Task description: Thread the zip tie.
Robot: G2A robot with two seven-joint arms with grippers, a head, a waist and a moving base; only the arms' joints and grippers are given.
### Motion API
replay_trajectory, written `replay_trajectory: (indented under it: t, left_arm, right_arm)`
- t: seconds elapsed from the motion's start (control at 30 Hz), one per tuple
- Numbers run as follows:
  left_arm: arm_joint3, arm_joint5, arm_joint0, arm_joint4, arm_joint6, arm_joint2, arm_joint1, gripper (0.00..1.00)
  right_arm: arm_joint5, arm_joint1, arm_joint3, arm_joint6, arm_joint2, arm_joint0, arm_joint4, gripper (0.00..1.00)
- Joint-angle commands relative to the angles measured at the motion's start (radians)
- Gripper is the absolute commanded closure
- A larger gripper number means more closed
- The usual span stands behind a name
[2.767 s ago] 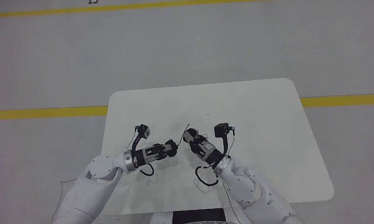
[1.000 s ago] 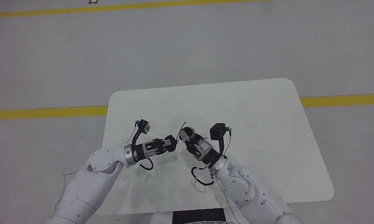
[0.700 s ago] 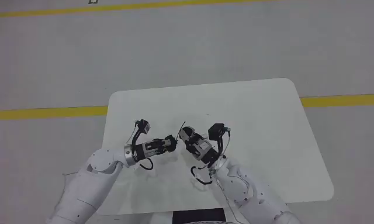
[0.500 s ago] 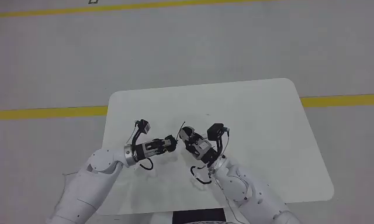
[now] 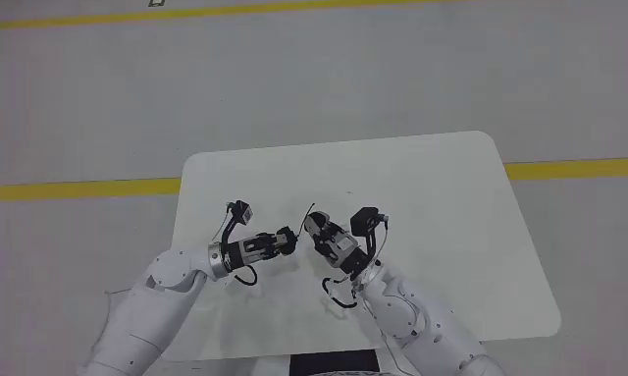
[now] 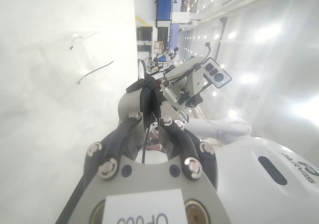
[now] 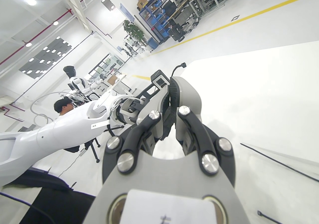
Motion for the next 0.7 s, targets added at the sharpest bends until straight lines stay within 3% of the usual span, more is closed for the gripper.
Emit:
replay_trajectory:
  t: [0.0, 0.67]
  left_arm:
    - [0.000, 0.000, 0.000, 0.000, 0.000, 0.000, 0.000, 1.00]
    - [0.000, 0.000, 0.000, 0.000, 0.000, 0.000, 0.000, 1.00]
  right_arm:
    - [0.000, 0.000, 0.000, 0.000, 0.000, -0.001, -0.001, 1.00]
    - [0.002, -0.004, 0.004, 0.002, 0.000, -0.004, -0.009, 1.00]
